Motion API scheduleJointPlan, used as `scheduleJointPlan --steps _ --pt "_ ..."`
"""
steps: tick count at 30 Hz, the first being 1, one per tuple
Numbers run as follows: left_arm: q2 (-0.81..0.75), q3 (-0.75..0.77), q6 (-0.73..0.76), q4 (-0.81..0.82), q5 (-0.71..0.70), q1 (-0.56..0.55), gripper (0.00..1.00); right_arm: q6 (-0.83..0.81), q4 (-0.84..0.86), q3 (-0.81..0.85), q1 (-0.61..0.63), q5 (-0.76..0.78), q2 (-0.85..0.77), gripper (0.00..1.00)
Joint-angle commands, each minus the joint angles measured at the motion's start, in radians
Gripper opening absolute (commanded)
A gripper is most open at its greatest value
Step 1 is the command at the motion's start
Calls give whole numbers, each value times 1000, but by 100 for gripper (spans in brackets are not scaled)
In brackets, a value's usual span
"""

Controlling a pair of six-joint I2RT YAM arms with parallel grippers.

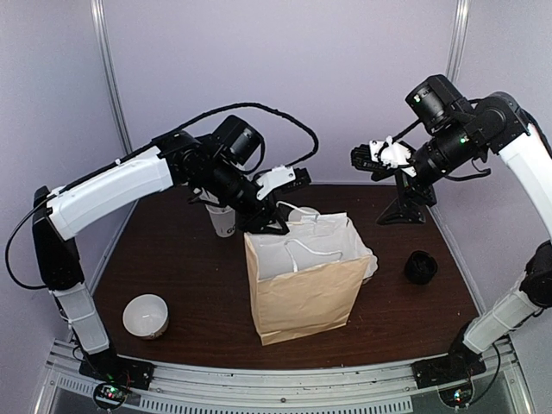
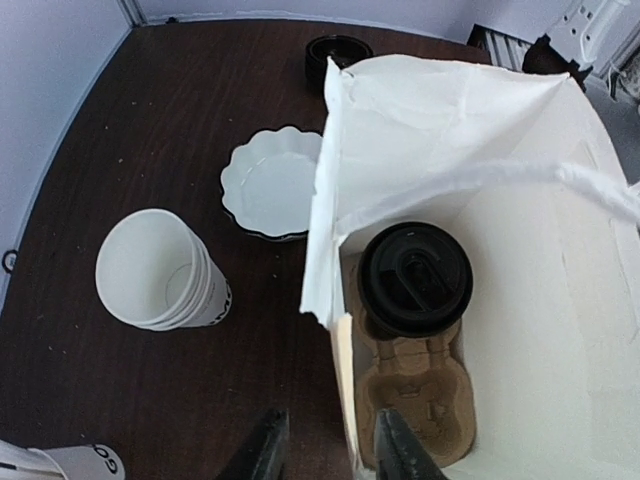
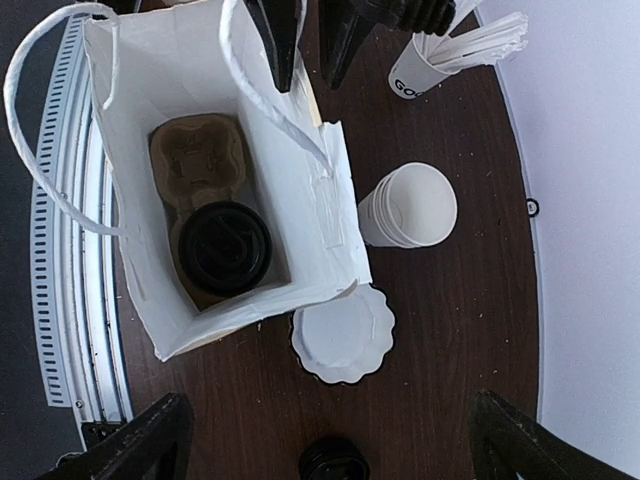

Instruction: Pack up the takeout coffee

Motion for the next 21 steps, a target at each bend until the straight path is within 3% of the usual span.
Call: scheduleJointPlan --steps 1,8,21 --pt "40 74 34 -59 -14 3 24 14 35 -55 -45 -28 -56 99" --pt "-11 82 31 -117 -2 3 0 14 67 -122 -92 -30 -97 99" --pt "-229 -72 81 -120 -319 3 0 41 170 -230 -161 21 -84 99"
